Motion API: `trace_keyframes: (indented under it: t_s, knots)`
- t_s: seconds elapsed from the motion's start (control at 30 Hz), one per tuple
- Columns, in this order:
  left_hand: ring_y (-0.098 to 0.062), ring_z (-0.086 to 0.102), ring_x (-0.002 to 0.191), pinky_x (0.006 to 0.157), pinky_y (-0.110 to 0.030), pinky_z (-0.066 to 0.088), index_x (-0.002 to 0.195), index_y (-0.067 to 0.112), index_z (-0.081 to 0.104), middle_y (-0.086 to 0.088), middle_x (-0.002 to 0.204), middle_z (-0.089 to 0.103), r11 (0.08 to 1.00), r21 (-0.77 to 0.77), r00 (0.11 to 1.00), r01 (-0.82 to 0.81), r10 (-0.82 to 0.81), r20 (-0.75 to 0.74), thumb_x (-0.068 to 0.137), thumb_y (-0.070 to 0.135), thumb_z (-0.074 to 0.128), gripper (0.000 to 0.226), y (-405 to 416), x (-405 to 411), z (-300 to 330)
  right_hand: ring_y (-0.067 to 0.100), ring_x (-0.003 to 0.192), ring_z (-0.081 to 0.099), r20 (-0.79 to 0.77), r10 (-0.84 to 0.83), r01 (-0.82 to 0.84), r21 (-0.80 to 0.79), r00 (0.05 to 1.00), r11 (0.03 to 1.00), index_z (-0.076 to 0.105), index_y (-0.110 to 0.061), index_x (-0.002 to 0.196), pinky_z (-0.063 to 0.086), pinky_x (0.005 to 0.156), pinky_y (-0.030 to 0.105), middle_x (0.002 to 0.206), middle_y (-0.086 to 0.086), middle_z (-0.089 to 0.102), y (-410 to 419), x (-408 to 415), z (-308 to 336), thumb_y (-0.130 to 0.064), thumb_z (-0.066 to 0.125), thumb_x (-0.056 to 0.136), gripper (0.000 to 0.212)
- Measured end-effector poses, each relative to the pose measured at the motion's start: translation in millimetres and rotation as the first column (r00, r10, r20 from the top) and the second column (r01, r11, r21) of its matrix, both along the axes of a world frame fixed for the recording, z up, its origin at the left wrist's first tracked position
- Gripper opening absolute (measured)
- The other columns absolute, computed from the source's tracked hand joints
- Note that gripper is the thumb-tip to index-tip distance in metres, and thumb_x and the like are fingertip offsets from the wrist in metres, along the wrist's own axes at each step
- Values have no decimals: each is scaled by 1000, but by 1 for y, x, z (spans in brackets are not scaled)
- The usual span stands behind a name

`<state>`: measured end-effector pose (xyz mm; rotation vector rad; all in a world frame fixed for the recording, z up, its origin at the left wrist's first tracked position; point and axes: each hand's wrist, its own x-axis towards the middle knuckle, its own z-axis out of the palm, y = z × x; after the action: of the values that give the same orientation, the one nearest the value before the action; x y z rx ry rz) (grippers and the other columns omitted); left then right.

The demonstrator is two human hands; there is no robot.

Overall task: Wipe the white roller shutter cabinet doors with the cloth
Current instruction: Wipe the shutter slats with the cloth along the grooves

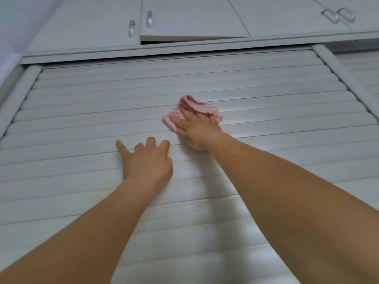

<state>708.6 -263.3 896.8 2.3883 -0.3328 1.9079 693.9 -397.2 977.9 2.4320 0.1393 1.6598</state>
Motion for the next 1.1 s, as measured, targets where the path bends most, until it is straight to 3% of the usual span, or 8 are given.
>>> trace_keyframes:
  t_s: [0.13,0.23,0.3,0.37,0.47,0.77,0.93,1.1]
  knots:
    - [-32,47,113,106,-67,4,142,34,17,-10,128,40,995,-55,997,-79,79,-15,95,31,21,48,-13,0,2,27,145,-8,56,-32,27,90,998,996,9,-47,147,-4,113,58,159,-9,-10,-50,-15,4,-52,16,99,48]
    - [-35,42,117,105,-68,0,140,31,23,-12,129,38,987,-141,995,-83,75,-63,94,33,20,46,-27,1,1,26,146,-7,80,-42,30,140,996,990,10,-48,146,-4,113,57,159,-9,-8,-85,-23,5,-53,17,99,48]
    - [-35,27,132,105,-69,-2,141,23,23,-14,139,30,977,-206,995,-56,37,-94,94,33,21,49,-41,-1,2,25,146,-7,101,-39,21,177,994,984,12,-49,146,-4,114,56,159,-9,-6,-102,-28,5,-56,15,98,48]
    - [-29,6,143,106,-67,-3,146,16,15,-10,154,11,981,-193,995,2,-20,-94,95,33,22,55,-58,-3,5,25,146,-7,107,-37,16,191,994,981,12,-50,145,-4,113,55,159,-10,-6,-111,-30,5,-56,15,98,48]
    - [-22,-4,144,108,-66,-3,148,28,6,1,157,-1,985,-62,983,159,-164,-81,97,34,24,55,-89,-10,11,24,146,-7,105,-36,18,169,994,985,11,-50,146,-5,112,55,159,-10,-6,-118,-30,4,-55,15,98,48]
    - [-33,9,142,105,-68,-6,146,31,13,-5,156,10,999,-47,999,25,-24,26,96,34,19,50,-110,-9,8,23,146,-8,132,-53,19,246,990,969,10,-51,145,-2,112,57,159,-12,-6,-178,-45,9,-57,13,97,48]
    - [-36,16,138,106,-68,-3,134,24,31,-9,143,29,989,-129,998,69,-67,19,93,28,23,42,-124,-12,10,25,145,-7,153,-86,25,363,985,932,8,-50,145,-2,112,59,159,-13,-5,-217,-56,9,-55,13,97,48]
    - [-29,8,142,108,-65,-2,135,16,30,-9,149,22,967,-199,988,157,-156,21,92,23,27,44,-138,-16,10,28,145,-4,175,-93,6,445,980,895,6,-47,147,-3,112,58,159,-12,-4,-249,-58,12,-61,10,93,55]
